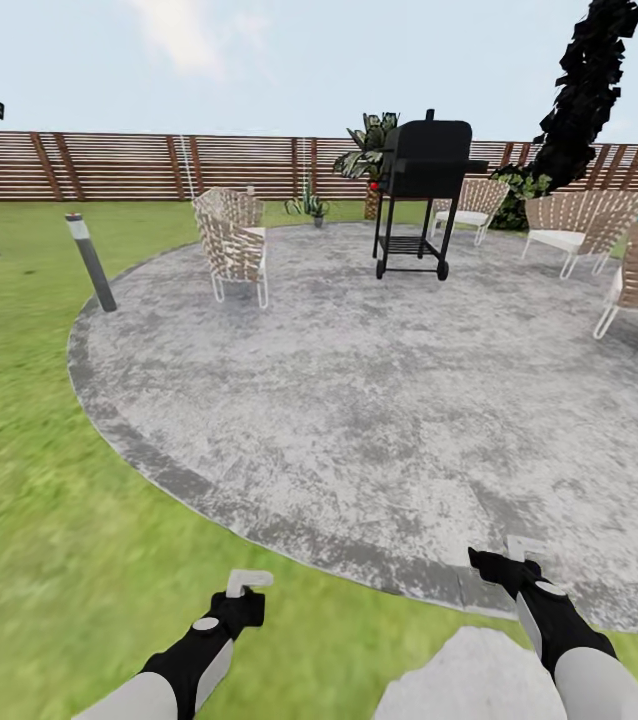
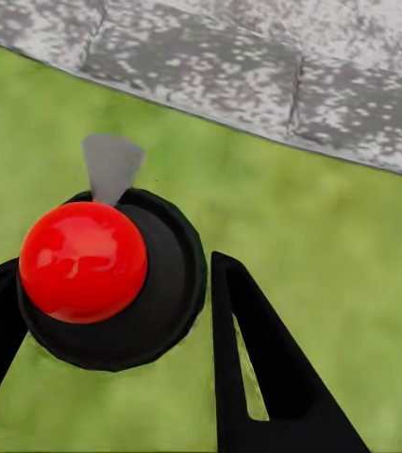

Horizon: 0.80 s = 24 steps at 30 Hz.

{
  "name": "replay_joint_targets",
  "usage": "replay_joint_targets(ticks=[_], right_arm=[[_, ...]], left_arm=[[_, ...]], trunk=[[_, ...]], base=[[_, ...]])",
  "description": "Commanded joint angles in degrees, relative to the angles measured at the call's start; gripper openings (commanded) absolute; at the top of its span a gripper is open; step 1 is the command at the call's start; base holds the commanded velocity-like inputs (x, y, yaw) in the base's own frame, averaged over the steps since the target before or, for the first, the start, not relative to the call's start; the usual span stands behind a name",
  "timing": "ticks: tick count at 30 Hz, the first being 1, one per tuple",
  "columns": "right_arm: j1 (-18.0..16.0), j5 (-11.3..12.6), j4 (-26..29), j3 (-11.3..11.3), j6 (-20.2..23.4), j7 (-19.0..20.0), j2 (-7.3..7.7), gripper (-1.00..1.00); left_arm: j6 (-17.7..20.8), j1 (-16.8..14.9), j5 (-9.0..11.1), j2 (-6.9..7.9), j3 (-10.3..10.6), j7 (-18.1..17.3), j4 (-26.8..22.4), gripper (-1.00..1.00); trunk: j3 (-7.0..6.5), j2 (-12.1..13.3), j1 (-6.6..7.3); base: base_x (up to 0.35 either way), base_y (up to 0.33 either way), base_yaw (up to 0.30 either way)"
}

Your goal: Pick up the pesticide atomizer in the garden and spray insectifuge to fully cover both potted plants in the garden.

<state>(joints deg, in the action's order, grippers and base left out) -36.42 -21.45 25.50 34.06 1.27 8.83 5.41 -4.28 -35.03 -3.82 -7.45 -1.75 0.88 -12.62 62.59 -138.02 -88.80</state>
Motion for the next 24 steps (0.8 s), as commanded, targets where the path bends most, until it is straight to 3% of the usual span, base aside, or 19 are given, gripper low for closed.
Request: replay_joint_targets(ticks=[1,24], right_arm=[[0.0,-0.5,0.1,0.5,0.1,0.5,-0.05,1.00],[-0.1,-0.5,0.1,0.5,0.1,0.5,-0.05,1.00]], left_arm=[[-0.2,0.0,-0.4,-0.02,-0.2,0.1,0.1,-1.00],[-0.2,0.0,-0.4,-0.02,-0.2,0.1,0.1,-1.00]], trunk=[[0.05,0.0,-0.02],[0.05,0.0,-0.02]], base=[[0.325,-0.107,0.000],[0.332,-0.007,0.000]])
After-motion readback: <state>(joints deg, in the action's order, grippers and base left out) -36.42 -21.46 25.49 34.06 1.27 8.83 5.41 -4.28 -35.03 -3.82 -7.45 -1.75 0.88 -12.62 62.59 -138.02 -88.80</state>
